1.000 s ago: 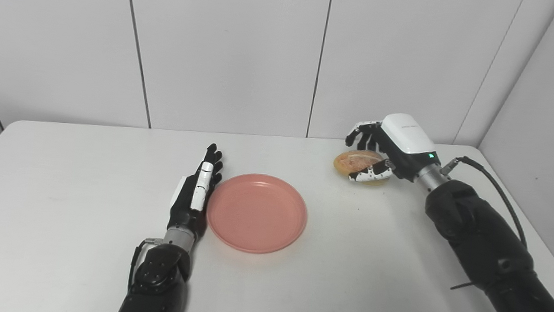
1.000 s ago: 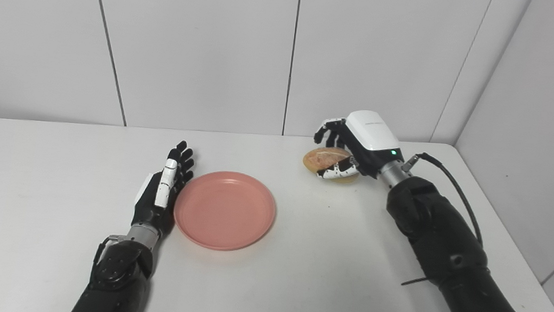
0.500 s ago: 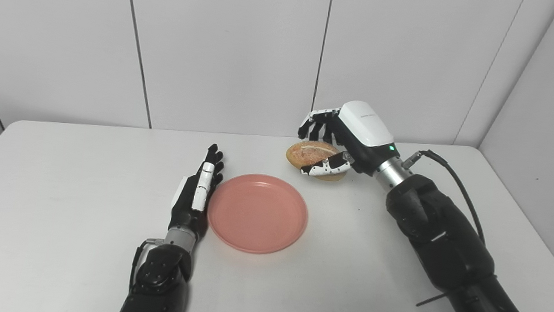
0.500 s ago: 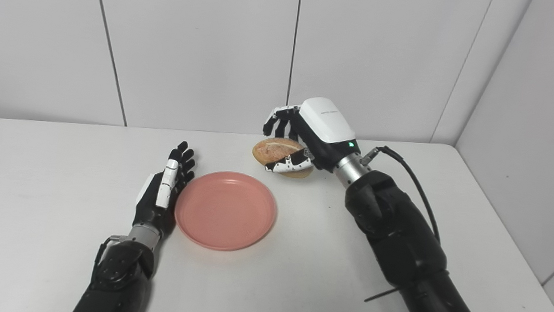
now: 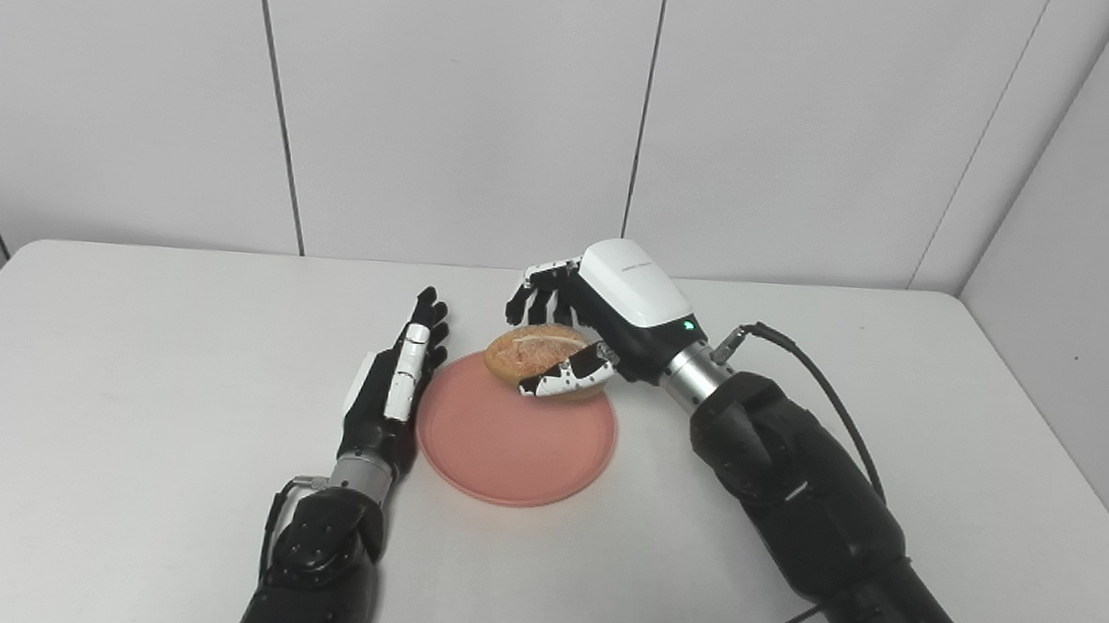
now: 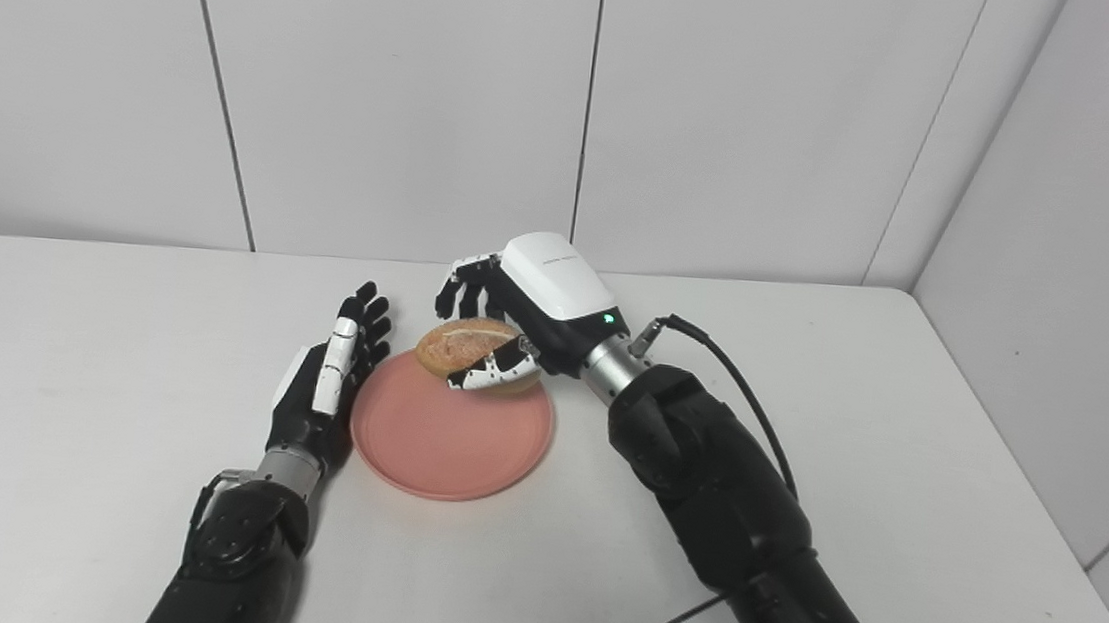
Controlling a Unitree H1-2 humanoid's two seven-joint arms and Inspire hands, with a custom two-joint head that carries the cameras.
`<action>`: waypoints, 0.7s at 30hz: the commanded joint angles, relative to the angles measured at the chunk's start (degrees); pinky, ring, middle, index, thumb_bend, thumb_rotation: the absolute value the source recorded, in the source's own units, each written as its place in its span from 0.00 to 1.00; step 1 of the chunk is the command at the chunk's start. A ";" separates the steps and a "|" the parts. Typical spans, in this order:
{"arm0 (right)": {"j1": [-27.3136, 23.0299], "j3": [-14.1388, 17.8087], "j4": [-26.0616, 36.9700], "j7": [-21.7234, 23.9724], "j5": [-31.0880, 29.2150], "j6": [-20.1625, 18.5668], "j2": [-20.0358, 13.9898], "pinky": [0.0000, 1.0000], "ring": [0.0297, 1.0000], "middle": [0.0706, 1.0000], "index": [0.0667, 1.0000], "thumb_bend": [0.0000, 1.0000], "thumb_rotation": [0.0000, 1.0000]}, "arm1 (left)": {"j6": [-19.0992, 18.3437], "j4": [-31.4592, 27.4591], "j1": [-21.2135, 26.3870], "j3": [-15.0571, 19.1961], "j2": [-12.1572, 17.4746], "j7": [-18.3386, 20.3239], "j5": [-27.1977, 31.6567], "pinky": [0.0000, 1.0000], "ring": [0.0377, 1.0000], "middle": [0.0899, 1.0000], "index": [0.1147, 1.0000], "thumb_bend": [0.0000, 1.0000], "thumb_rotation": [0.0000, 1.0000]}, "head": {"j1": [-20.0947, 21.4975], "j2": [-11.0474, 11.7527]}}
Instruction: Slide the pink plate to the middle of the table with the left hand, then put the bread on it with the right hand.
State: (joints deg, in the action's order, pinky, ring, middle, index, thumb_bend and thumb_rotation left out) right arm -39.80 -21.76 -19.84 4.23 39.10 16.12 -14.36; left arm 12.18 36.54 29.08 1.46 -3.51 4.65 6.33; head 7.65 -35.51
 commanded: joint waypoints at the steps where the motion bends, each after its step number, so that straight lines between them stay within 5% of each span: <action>1: -2.61 0.03 0.05 -1.26 0.06 1.14 0.74 0.31 0.37 0.40 0.49 0.52 0.00 | 0.82 -0.38 0.20 -0.03 -0.62 0.17 0.31 0.98 0.94 0.94 0.95 0.61 1.00 | -0.02 0.07; 8: -3.12 -1.61 -4.26 -1.85 0.02 2.64 2.68 0.34 0.39 0.38 0.50 0.52 0.00 | 0.90 -0.51 0.28 0.23 -0.78 0.66 1.11 0.95 0.94 0.95 0.95 0.60 1.00 | -0.09 -0.12; 11: -3.38 -2.06 -6.67 -2.27 -0.06 3.10 3.47 0.29 0.33 0.43 0.46 0.52 0.00 | 1.16 -0.54 0.24 0.23 -0.82 0.76 1.19 0.94 0.94 0.94 0.95 0.60 1.00 | -0.17 -0.29; 17: -4.15 -3.55 -10.30 -3.13 1.43 3.94 3.73 0.49 0.53 0.46 0.44 0.52 0.00 | 0.92 -0.87 0.16 0.23 -0.72 1.10 1.68 0.94 0.94 0.95 0.95 0.61 1.00 | -0.19 -0.51; 18: -4.30 -3.91 -10.93 -3.14 1.85 3.88 3.75 0.47 0.50 0.46 0.44 0.52 0.00 | 0.92 -0.90 0.17 0.17 -0.68 0.98 1.55 0.93 0.94 0.94 0.95 0.61 1.00 | -0.21 -0.58; 19: -4.45 -4.20 -11.57 -3.24 2.14 3.99 3.77 0.34 0.36 0.44 0.45 0.52 0.00 | 0.92 -0.93 0.17 0.11 -0.62 0.93 1.42 0.93 0.94 0.94 0.94 0.61 1.00 | -0.17 -0.65; 21: -4.72 -4.66 -12.78 -3.25 2.34 4.25 3.79 0.28 0.30 0.44 0.45 0.52 0.00 | 0.75 -0.95 0.22 0.07 -0.55 0.75 1.23 0.93 0.94 0.94 0.94 0.61 1.00 | -0.12 -0.71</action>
State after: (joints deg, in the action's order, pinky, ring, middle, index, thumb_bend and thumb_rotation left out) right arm -41.17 -26.49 -32.71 1.99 41.29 18.69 -10.60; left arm 12.16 36.32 29.02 1.66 -3.72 5.11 7.56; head 7.56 -36.30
